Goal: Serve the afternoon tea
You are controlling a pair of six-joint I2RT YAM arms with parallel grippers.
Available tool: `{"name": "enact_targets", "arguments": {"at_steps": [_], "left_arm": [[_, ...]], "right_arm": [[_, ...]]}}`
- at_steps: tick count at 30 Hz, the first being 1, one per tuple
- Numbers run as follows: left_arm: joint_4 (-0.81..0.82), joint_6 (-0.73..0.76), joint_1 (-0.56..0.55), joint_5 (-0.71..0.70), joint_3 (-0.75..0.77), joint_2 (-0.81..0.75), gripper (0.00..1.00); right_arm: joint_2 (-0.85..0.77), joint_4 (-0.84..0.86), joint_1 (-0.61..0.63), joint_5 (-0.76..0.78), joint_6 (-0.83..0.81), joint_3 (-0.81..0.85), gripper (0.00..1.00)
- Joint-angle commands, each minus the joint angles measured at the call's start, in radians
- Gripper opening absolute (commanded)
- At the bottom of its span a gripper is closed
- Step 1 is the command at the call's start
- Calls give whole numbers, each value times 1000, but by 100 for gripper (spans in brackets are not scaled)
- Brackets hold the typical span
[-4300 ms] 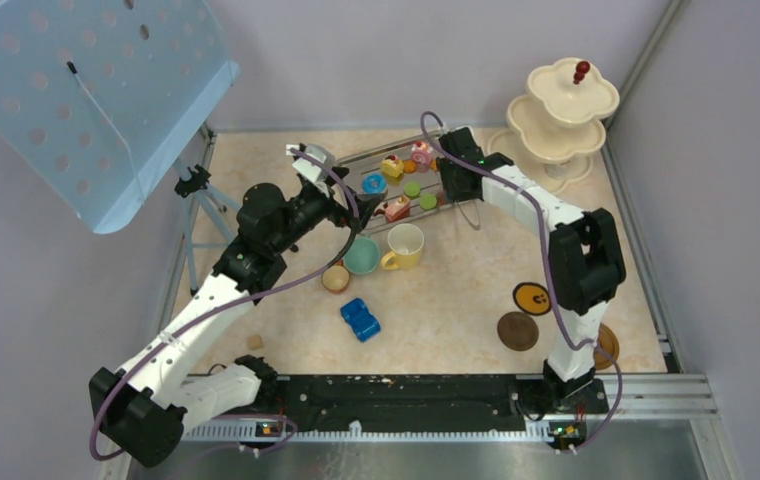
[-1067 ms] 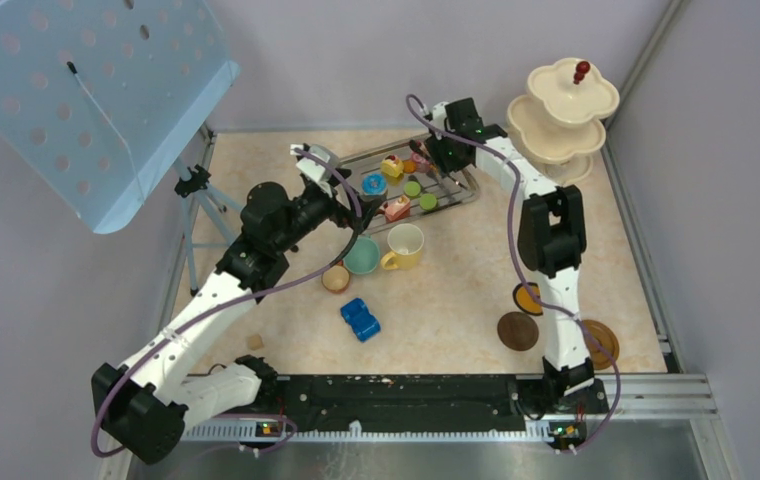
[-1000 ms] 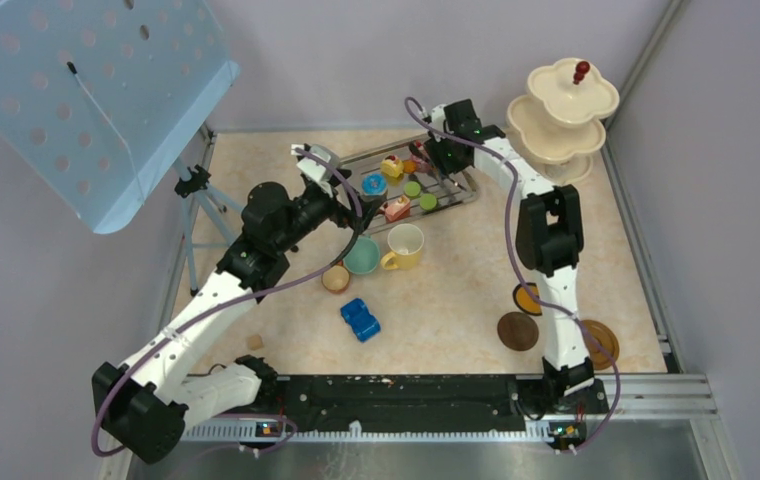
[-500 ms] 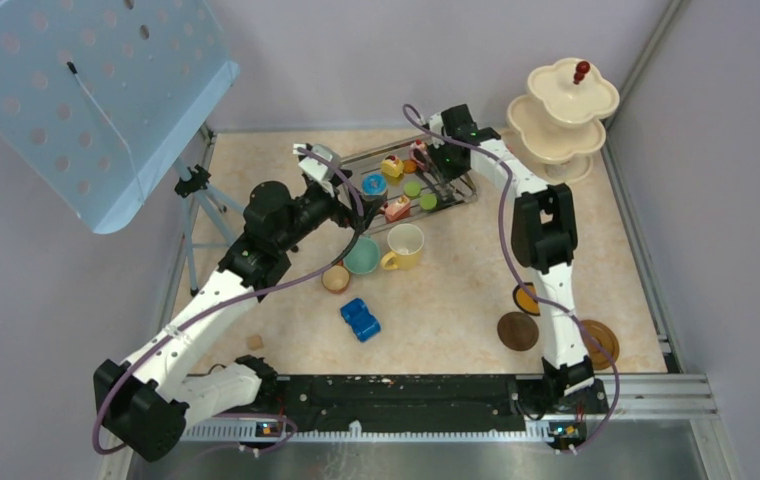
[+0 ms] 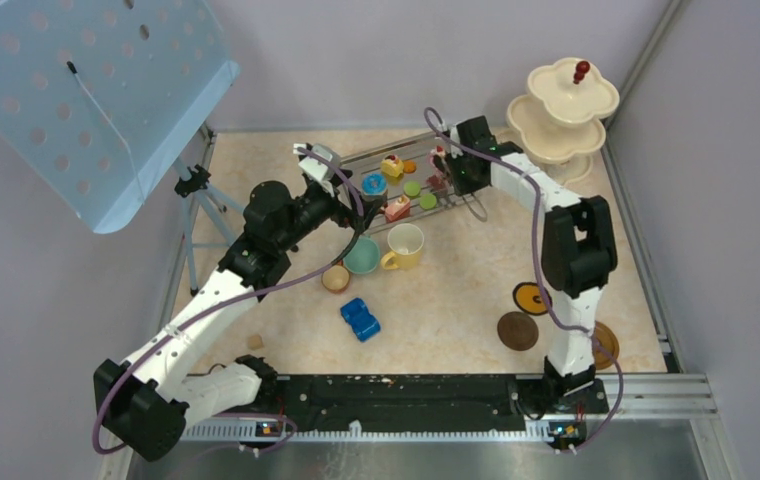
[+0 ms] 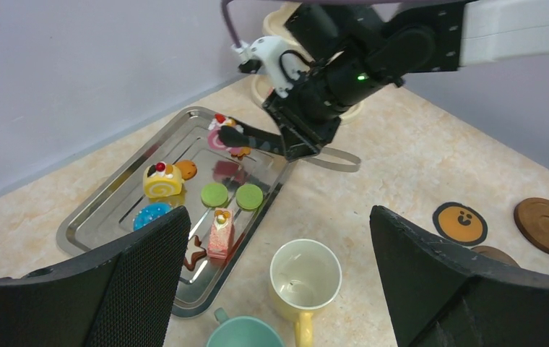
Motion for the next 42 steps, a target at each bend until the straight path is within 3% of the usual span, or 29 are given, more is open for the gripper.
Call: {"name": "enact_targets", "arguments": {"at_steps": [1, 8, 13, 32, 42], "left_arm": [[39, -15, -1, 13, -4, -10, 99], [44, -19, -3, 19, -7, -29, 99], [45, -20, -3, 20, -7, -26, 99], [47, -26, -2, 23, -9, -5, 99], [48, -26, -3, 23, -10, 2, 99]], "right_arm": [[-252, 113, 6, 105, 111, -173, 20], [-421, 207, -78, 210, 175, -478, 20], [-449, 240, -137, 254, 239, -573, 20], [-508, 277, -196, 318, 269, -628, 21], [-372, 294, -249, 334, 263, -544, 21]]}}
